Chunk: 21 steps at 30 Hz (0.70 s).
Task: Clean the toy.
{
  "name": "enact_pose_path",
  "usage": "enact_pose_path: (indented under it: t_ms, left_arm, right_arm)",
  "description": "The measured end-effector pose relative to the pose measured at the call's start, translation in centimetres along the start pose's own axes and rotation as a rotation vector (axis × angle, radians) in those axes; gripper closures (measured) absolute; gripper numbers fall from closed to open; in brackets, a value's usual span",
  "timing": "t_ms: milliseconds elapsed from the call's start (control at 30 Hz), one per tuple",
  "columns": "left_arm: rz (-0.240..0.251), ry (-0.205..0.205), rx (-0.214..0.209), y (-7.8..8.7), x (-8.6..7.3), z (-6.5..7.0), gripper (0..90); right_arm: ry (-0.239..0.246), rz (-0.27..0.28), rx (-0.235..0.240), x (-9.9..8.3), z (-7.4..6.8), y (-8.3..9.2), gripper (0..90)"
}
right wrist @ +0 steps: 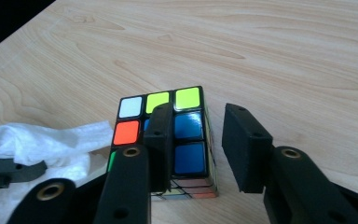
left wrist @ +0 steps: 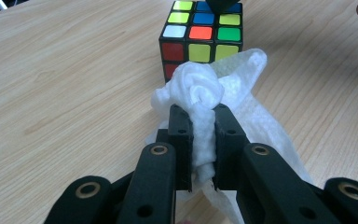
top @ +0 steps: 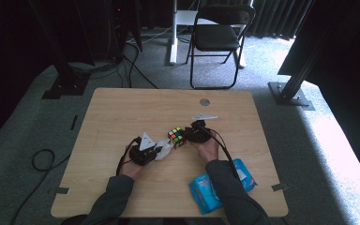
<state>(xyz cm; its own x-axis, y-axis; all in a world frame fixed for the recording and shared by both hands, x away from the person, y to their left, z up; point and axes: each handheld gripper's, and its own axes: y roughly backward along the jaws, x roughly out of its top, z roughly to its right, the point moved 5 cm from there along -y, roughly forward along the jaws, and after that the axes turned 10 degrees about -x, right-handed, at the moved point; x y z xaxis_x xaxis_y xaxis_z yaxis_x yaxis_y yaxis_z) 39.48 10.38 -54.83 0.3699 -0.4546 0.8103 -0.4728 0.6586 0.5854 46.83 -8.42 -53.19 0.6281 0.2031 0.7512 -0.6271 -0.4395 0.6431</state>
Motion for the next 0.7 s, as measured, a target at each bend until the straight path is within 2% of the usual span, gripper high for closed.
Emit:
enact_pose_path:
  t_ms: [100, 333, 633, 700]
  left_arm:
    - [0.000, 0.000, 0.000, 0.0, 0.0, 0.0, 80.8]
    - [-0.004, -0.003, -0.001, -0.1, 0.0, 0.0, 80.8]
    - [-0.001, 0.000, -0.001, 0.0, 0.0, 0.0, 80.8]
    - [-0.001, -0.001, -0.001, 0.0, 0.0, 0.0, 80.8]
  right_arm:
    - [-0.007, -0.003, 0.012, 0.0, -0.1, 0.0, 70.9]
    - [-0.058, -0.015, 0.035, 0.0, 0.2, -0.1, 71.0]
    - [-0.146, -0.022, 0.049, -0.1, 1.1, -0.1, 70.8]
    - [-0.182, -0.024, 0.057, -0.1, 1.4, 0.0, 70.8]
